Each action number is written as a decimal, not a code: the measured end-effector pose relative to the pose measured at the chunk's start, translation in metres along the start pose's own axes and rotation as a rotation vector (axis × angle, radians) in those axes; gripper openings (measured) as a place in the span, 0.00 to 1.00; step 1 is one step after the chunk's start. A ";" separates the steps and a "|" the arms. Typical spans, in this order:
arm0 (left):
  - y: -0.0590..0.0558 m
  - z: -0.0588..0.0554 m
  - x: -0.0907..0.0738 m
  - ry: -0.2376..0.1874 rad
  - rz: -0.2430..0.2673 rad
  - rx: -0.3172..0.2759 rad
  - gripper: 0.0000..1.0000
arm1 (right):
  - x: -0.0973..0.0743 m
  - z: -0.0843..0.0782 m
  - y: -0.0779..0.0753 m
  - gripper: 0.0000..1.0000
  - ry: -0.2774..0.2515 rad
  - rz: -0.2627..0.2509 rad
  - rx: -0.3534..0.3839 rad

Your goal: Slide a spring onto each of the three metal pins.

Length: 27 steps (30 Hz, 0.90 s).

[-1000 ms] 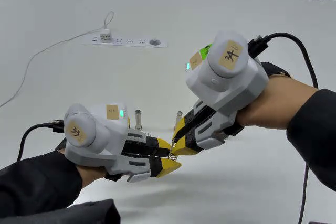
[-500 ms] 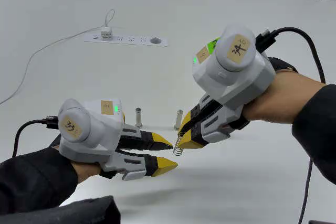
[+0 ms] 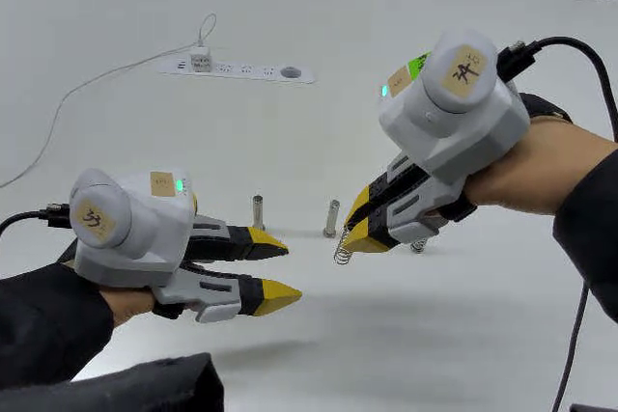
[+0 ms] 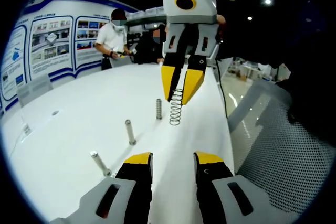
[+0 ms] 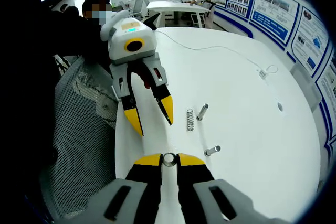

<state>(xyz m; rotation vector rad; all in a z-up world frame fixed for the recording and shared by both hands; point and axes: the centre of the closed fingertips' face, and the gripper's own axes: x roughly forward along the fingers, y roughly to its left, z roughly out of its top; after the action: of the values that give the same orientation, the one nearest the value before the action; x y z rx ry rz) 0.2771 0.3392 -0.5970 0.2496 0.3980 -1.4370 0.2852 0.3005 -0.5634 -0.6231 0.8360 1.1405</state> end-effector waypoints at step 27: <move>0.012 -0.010 -0.026 -0.032 0.112 -0.070 0.42 | 0.004 0.001 -0.055 0.12 0.000 -0.144 0.049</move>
<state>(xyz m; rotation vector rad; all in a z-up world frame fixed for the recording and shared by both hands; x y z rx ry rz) 0.2855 0.3683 -0.5958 0.1892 0.4014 -1.3129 0.3381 0.2859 -0.5653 -0.6321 0.8036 0.9869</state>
